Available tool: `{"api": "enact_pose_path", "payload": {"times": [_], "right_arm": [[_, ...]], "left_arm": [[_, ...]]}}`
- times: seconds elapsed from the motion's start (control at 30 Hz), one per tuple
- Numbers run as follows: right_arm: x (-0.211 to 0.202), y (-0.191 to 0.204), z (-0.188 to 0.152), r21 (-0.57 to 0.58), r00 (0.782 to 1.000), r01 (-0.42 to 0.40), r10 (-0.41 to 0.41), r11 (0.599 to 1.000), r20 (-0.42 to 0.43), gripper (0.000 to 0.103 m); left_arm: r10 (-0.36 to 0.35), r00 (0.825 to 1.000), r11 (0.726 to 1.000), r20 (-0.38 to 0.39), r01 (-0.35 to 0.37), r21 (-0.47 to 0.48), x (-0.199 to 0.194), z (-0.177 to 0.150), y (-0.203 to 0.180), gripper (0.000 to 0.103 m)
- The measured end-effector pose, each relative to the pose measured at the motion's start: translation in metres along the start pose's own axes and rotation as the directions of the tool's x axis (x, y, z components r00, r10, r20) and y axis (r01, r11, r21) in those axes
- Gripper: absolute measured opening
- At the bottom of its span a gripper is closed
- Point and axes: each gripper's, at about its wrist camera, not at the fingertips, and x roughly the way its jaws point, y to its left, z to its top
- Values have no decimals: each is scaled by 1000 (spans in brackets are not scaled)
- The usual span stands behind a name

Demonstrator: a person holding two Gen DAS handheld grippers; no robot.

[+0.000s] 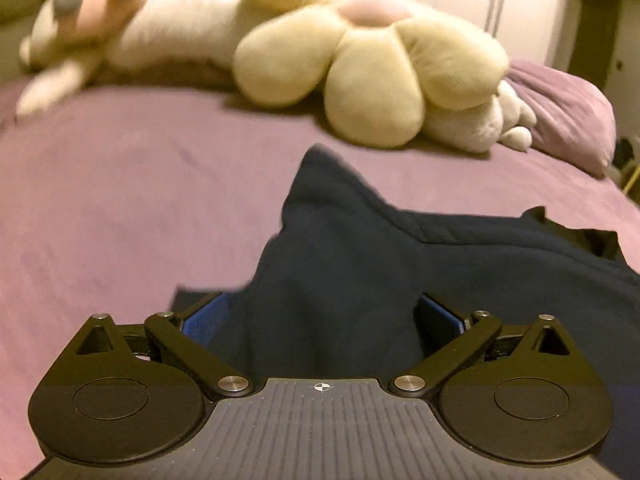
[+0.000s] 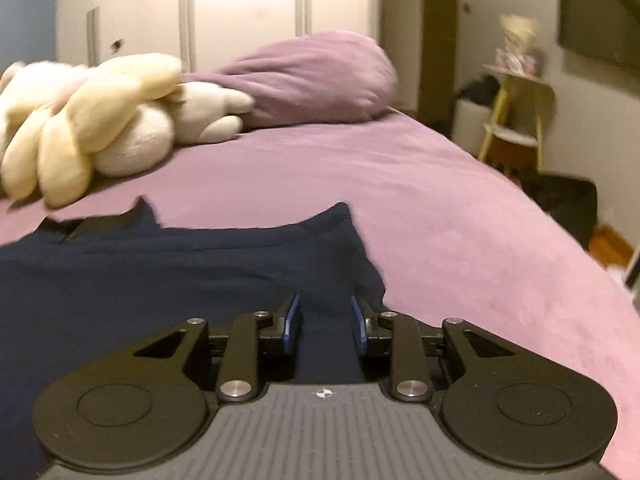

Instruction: Fold large clothes

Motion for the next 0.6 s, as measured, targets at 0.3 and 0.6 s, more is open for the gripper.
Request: {"api": "enact_pose_path", "payload": {"times": [0.3, 0.6], "right_arm": [[10, 0, -13, 18, 1000, -5, 5, 1000, 21, 28], [14, 1, -12, 11, 1000, 5, -5, 1000, 2, 28]], "left_arm": [[-17, 1000, 1000, 8, 18, -11, 1, -2, 4, 103], [-17, 998, 1000, -55, 16, -14, -1, 5, 5, 103]]}}
